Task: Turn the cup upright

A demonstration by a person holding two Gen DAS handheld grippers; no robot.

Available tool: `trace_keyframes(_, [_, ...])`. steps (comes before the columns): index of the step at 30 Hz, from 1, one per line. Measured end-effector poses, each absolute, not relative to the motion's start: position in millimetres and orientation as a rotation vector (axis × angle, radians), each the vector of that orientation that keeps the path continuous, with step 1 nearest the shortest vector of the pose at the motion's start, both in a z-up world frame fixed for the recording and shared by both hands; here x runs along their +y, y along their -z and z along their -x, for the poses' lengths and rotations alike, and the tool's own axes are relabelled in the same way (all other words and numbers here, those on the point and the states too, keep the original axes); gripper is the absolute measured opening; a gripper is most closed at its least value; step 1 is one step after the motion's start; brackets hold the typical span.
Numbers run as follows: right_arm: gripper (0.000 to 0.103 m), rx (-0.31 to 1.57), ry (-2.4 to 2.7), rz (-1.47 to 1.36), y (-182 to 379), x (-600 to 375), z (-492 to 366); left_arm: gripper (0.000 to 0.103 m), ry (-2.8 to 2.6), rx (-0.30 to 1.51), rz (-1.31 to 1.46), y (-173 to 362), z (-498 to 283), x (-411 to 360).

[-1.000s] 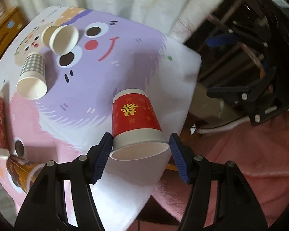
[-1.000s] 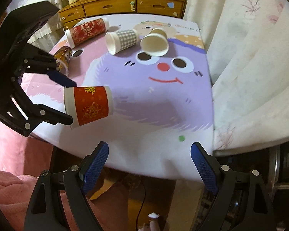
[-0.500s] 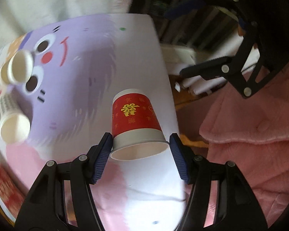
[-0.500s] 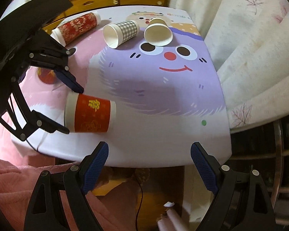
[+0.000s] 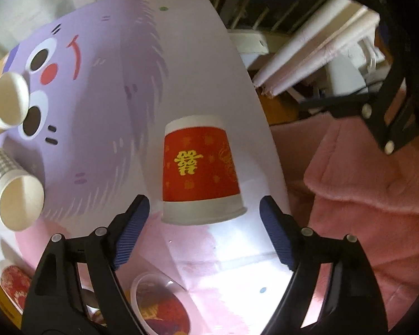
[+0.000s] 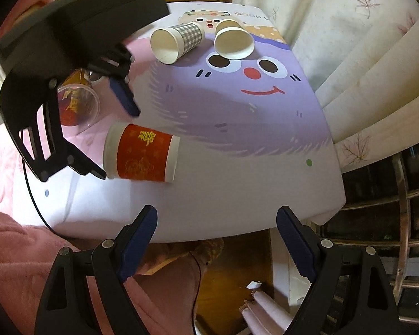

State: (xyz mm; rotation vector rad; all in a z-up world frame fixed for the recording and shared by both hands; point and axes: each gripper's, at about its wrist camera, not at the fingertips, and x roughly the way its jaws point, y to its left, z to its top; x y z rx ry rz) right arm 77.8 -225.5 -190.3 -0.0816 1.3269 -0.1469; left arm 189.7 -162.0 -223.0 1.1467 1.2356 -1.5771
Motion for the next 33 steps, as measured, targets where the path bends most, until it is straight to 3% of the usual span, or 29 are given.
trace_keyframes(6, [0.089, 1.315, 0.063, 0.194, 181.6, -223.9, -77.3, 0.08, 1.413, 1.273, -0.95, 188.8, -207.1, -142.0])
trace_keyframes(17, [0.091, 1.177, -0.311, 0.518, 162.2, -200.9, -92.3, 0.08, 0.79, 1.175, -0.241, 114.3, -202.2, -50.1])
trace_keyframes(25, [0.093, 1.111, -0.555, 0.679, 174.6, -178.3, -110.7, 0.079, 0.317, 1.226, 0.098, 131.9, -148.3, 0.5])
trace_keyframes(33, [0.093, 1.047, -0.689, 0.891, 221.1, -151.5, -121.0, 0.079, 0.101, 1.268, 0.29, 166.7, -88.2, 16.1])
